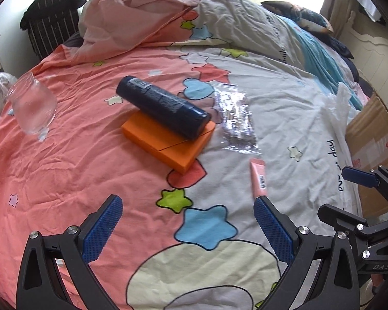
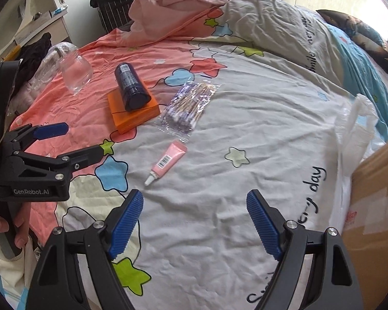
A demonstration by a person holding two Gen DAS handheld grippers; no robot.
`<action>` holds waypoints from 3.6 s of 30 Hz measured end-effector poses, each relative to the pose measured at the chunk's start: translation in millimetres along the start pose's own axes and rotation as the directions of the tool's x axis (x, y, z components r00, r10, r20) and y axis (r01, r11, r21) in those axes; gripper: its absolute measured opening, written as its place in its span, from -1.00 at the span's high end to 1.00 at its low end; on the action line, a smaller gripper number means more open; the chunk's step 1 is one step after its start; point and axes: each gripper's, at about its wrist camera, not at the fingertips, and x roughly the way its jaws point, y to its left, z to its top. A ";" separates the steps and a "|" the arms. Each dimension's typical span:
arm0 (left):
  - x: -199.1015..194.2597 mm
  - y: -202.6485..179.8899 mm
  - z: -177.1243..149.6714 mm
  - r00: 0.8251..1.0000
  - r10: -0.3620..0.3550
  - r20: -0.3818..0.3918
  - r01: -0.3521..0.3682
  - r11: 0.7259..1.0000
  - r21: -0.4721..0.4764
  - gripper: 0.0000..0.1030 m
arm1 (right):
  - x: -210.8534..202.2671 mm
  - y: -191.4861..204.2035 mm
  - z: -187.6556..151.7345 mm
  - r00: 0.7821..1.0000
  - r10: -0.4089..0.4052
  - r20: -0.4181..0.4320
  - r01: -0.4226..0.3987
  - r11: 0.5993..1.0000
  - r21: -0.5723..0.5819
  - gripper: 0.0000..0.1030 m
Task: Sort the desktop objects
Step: 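Move both open tools away from the box toward the remaining items, then close the right tool on the pink tube, then close the left tool on the navy spray can while the right tool holds the pink tube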
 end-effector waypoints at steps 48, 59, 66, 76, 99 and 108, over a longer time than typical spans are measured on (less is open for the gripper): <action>51.0 18.7 70.1 0.999 0.003 -0.041 -0.007 0.995 -0.099 -1.00 | 84.1 19.3 26.7 0.993 0.056 -0.107 -0.058 0.998 -0.012 0.65; 61.6 19.1 74.7 0.998 0.007 -0.064 -0.014 0.995 -0.101 -1.00 | 81.5 -1.7 32.4 0.983 0.131 -0.127 -0.137 0.990 -0.042 0.66; 63.4 14.8 79.8 0.997 0.005 -0.072 -0.012 0.996 -0.092 -1.00 | 71.0 -26.7 47.0 0.979 0.175 -0.108 -0.176 0.984 0.000 0.66; 67.7 4.6 87.4 0.997 0.014 -0.082 -0.021 0.997 -0.079 -1.00 | 59.9 -33.5 45.3 0.971 0.218 -0.098 -0.219 0.976 0.002 0.66; 87.8 18.8 95.8 0.998 0.058 -0.024 -0.061 0.984 -0.165 -0.50 | 78.5 -46.9 57.9 0.965 0.242 -0.101 -0.241 0.970 0.019 0.66; 71.9 22.3 82.1 0.998 -0.040 -0.051 0.033 0.991 -0.128 0.13 | 75.0 -42.1 56.6 0.966 0.241 -0.096 -0.241 0.970 0.009 0.66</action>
